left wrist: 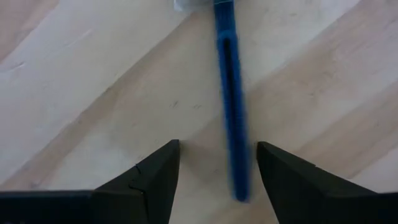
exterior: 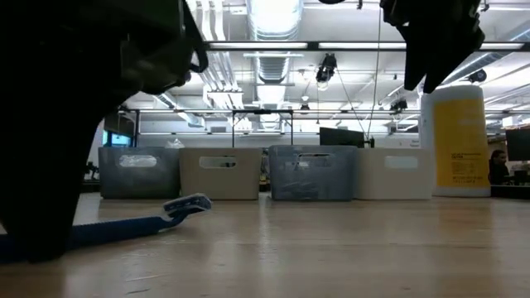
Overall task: Pick & Place Travel size toiletries
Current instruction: Put the blue razor into the right black bin
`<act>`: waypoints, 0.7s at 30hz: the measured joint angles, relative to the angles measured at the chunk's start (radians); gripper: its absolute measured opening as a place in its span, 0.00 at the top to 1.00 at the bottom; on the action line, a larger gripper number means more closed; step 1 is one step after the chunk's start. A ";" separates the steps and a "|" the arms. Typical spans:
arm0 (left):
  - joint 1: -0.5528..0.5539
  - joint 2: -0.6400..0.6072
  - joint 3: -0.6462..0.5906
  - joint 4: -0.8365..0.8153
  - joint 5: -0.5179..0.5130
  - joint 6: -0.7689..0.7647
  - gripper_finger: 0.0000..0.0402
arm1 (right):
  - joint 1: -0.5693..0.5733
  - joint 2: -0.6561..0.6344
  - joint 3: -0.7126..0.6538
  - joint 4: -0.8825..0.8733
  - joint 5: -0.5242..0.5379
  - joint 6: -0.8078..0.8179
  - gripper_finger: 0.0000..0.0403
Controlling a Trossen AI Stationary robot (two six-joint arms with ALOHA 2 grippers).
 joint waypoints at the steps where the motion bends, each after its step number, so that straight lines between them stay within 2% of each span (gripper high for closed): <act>1: 0.000 0.010 0.011 -0.003 0.007 0.004 0.46 | 0.000 0.000 -0.001 -0.001 0.000 -0.007 0.10; 4: -0.001 0.037 0.035 -0.010 0.010 0.023 0.49 | 0.000 0.000 -0.006 -0.006 0.000 -0.010 0.10; 7: -0.002 0.053 0.038 -0.003 0.006 0.049 0.56 | 0.000 0.000 -0.009 -0.009 0.000 -0.013 0.10; 12: -0.002 0.056 0.017 0.017 -0.025 0.134 0.77 | 0.000 0.000 -0.010 -0.009 -0.010 -0.013 0.10; 16: 0.009 0.053 0.014 0.019 -0.028 0.219 0.94 | 0.002 -0.005 -0.010 -0.005 -0.057 -0.027 0.10; 21: 0.043 0.020 0.008 0.032 -0.032 0.348 0.95 | 0.014 -0.020 -0.010 0.026 -0.100 -0.028 0.10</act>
